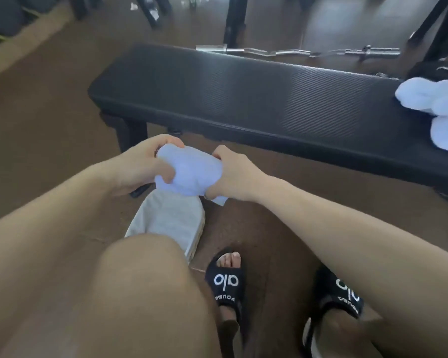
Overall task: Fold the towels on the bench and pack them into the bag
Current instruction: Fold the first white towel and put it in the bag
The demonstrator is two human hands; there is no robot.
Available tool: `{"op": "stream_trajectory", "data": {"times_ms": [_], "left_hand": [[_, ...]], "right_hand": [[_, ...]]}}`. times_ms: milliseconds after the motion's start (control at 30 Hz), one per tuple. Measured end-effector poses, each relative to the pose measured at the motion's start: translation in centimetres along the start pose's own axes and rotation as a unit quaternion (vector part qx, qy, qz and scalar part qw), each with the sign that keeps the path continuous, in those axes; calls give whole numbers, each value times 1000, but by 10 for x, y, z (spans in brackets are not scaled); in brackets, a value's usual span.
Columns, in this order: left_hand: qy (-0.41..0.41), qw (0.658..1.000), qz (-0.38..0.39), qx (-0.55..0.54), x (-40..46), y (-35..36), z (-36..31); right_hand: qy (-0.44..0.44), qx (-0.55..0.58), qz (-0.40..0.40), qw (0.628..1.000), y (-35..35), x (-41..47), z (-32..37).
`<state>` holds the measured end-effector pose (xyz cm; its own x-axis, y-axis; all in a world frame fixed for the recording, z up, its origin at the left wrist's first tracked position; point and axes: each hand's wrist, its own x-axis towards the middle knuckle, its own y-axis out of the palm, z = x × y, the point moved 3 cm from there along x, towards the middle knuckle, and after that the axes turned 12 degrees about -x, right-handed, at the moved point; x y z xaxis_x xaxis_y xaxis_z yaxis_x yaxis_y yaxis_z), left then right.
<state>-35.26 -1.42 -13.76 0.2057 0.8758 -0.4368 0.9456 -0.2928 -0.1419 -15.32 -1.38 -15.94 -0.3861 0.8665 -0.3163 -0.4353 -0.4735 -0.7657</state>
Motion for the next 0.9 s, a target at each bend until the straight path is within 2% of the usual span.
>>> {"op": "stream_trajectory", "data": {"times_ms": [100, 267, 433, 533, 600, 733, 900], "left_hand": [[-14, 999, -30, 37, 12, -25, 48], [-12, 968, -88, 234, 57, -55, 134], [-21, 949, -118, 291, 94, -69, 214], [-21, 940, -129, 316, 106, -74, 249], [-27, 927, -133, 349, 114, -76, 268], [-23, 883, -112, 456, 126, -74, 294], [-45, 777, -78, 623, 127, -65, 311]], "right_hand": [[11, -8, 21, 1000, 50, 30, 3], [20, -70, 42, 996, 128, 87, -9], [-2, -172, 61, 983, 196, 141, -20], [-57, -267, 46, 961, 226, 166, -27], [-99, -347, 26, 932, 242, 177, -28], [-124, -468, 37, 874, 273, 188, -35], [-116, -524, 55, 842, 287, 194, -33]]}}
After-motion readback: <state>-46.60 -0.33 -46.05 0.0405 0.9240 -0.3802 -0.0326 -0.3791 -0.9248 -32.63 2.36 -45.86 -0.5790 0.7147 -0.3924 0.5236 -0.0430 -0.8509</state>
